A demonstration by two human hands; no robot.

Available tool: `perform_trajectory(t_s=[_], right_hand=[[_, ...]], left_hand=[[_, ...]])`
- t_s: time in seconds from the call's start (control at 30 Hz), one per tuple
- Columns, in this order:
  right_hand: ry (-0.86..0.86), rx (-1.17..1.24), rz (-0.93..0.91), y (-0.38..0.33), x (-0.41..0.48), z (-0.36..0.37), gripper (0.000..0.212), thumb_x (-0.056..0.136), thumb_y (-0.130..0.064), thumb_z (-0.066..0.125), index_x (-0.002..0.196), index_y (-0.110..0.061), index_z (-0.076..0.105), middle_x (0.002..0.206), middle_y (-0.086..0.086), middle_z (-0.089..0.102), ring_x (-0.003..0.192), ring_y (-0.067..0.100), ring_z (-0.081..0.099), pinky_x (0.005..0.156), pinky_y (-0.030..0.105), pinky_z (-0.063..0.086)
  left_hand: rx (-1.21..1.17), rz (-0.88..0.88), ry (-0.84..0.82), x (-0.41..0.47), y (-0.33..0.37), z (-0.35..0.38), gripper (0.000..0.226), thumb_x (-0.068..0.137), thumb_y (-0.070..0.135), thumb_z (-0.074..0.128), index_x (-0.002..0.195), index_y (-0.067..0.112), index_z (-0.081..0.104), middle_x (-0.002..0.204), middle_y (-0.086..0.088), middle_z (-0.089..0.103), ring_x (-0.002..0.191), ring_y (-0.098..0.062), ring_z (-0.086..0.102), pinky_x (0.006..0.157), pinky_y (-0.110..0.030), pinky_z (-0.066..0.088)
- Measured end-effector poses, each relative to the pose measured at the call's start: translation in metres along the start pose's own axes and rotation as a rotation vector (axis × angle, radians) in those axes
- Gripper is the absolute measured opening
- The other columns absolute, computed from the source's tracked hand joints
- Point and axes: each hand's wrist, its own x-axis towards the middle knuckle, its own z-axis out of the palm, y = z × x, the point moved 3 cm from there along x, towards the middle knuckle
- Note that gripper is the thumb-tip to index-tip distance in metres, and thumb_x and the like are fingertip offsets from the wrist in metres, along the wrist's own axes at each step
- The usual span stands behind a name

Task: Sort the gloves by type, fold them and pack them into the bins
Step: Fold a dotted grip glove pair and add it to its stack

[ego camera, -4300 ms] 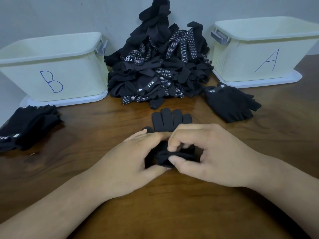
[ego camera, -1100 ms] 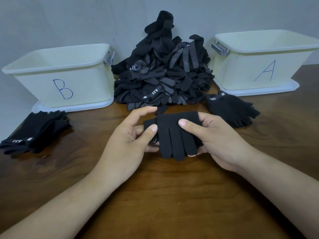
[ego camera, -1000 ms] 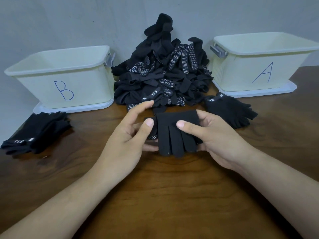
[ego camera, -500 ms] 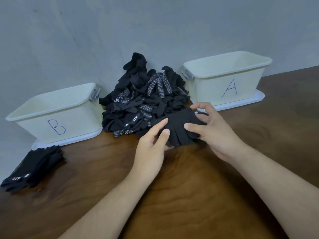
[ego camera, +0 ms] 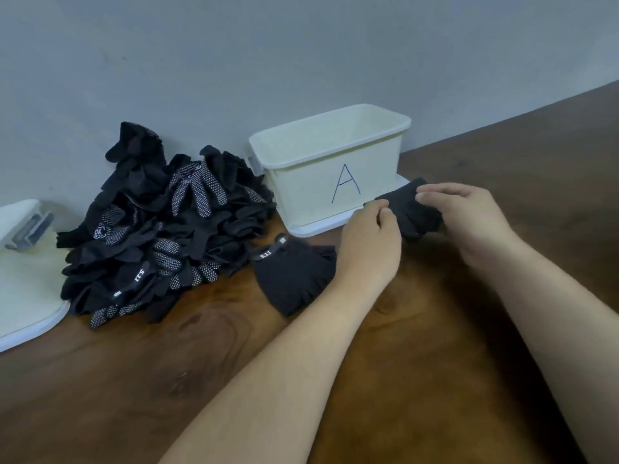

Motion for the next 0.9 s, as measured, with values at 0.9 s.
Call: perform_trajectory(t_s=[0.9], right_hand=[[0.096,-0.829,-0.540,0.023,0.033,0.023,0.028,0.100,-0.010,0.059,0.124,-0.014,0.074,0.139,0.002,0.066,0.133,0.022,0.055,0.106,0.039,0.049]], left_hand=[[0.590,0.153,0.014,0.019,-0.019,0.033,0.045,0.108,0.027,0.042,0.153,0.019,0.047,0.159,-0.003,0.042,0.148,-0.024,0.034,0.118,-0.045,0.034]])
